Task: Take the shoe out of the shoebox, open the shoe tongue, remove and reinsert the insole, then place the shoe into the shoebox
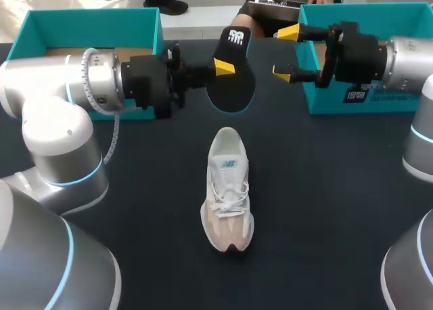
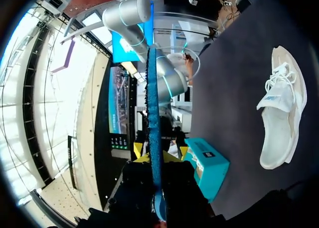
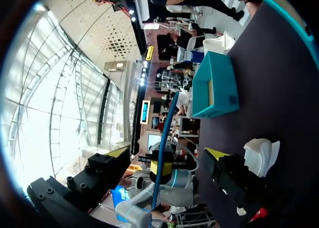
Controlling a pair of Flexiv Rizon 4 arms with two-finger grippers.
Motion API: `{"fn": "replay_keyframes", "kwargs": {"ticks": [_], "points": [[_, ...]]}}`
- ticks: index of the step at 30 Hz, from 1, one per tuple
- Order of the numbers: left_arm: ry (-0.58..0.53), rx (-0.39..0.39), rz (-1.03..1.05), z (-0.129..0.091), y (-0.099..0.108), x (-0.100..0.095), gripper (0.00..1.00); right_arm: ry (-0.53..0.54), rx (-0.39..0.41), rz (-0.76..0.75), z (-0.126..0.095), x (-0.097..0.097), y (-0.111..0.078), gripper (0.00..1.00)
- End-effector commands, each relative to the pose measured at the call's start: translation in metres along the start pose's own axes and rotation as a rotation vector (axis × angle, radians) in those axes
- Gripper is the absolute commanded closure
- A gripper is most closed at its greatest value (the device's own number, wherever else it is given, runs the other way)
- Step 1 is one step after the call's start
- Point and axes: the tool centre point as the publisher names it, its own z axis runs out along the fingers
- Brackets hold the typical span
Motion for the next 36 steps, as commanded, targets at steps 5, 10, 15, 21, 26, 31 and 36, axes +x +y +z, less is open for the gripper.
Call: {"fn": "replay_keyframes", "kwargs": {"ticks": [5, 10, 15, 21, 26, 31, 36], "points": [[0.014, 0.001, 0.003, -0.018, -0.005, 0.001, 1.00, -0.009, 0.080, -0.016, -0.022, 0.003, -0.011, 0.00], [0.030, 0.021, 0.037, -0.026, -0.004, 0.000, 1.00, -0.031, 0.125, -0.027, -0.027, 0.007, -0.020, 0.00], [0.033, 0.036, 0.049, -0.031, -0.005, 0.001, 1.00, -0.037, 0.126, -0.048, -0.029, 0.011, -0.021, 0.00], [0.023, 0.060, 0.054, -0.032, -0.006, 0.002, 1.00, -0.044, 0.119, -0.048, -0.030, 0.011, -0.022, 0.00], [0.023, 0.060, 0.054, -0.032, -0.006, 0.002, 1.00, -0.044, 0.119, -0.048, -0.030, 0.011, -0.022, 0.00], [0.105, 0.117, -0.425, -0.034, -0.020, -0.006, 1.00, -0.044, 0.119, -0.048, -0.030, 0.011, -0.022, 0.00], [0.358, 0.138, -0.760, -0.046, -0.029, -0.020, 1.00, -0.044, 0.119, -0.048, -0.030, 0.011, -0.022, 0.00]]}}
